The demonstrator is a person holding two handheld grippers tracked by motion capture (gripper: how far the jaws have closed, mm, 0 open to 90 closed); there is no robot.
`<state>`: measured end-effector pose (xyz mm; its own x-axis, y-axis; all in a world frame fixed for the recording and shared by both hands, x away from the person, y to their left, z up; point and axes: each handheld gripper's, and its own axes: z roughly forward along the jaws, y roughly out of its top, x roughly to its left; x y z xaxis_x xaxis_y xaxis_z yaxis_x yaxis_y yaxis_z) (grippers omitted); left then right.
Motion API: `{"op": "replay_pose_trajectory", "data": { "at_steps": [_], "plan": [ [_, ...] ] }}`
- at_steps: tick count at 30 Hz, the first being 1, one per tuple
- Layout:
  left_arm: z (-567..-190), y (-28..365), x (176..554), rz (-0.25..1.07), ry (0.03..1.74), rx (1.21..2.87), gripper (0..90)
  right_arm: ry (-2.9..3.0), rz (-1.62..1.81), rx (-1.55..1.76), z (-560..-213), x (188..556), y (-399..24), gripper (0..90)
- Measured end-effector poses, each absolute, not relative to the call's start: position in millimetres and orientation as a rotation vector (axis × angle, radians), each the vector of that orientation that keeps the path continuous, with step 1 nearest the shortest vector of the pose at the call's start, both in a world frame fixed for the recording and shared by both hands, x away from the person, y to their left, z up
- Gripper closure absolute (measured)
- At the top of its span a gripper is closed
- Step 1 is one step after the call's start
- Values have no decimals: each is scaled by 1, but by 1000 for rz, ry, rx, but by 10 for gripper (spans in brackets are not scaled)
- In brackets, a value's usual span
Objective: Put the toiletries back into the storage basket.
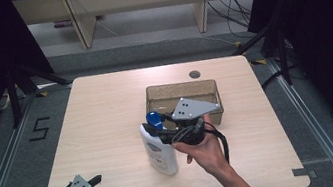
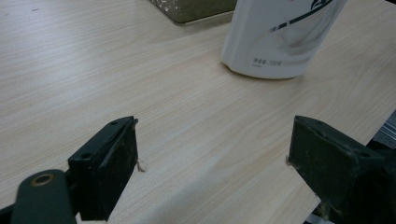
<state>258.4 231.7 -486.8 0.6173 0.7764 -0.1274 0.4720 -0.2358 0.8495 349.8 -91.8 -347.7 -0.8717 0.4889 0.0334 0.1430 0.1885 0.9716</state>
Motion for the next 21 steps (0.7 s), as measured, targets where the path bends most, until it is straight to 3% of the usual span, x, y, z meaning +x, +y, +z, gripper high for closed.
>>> {"op": "replay_pose_trajectory", "data": {
  "at_steps": [21],
  "plan": [
    [-486,235,258,410,1006,1894,152,2077,1823,594,-321,356,-110,620]
  ]
}}
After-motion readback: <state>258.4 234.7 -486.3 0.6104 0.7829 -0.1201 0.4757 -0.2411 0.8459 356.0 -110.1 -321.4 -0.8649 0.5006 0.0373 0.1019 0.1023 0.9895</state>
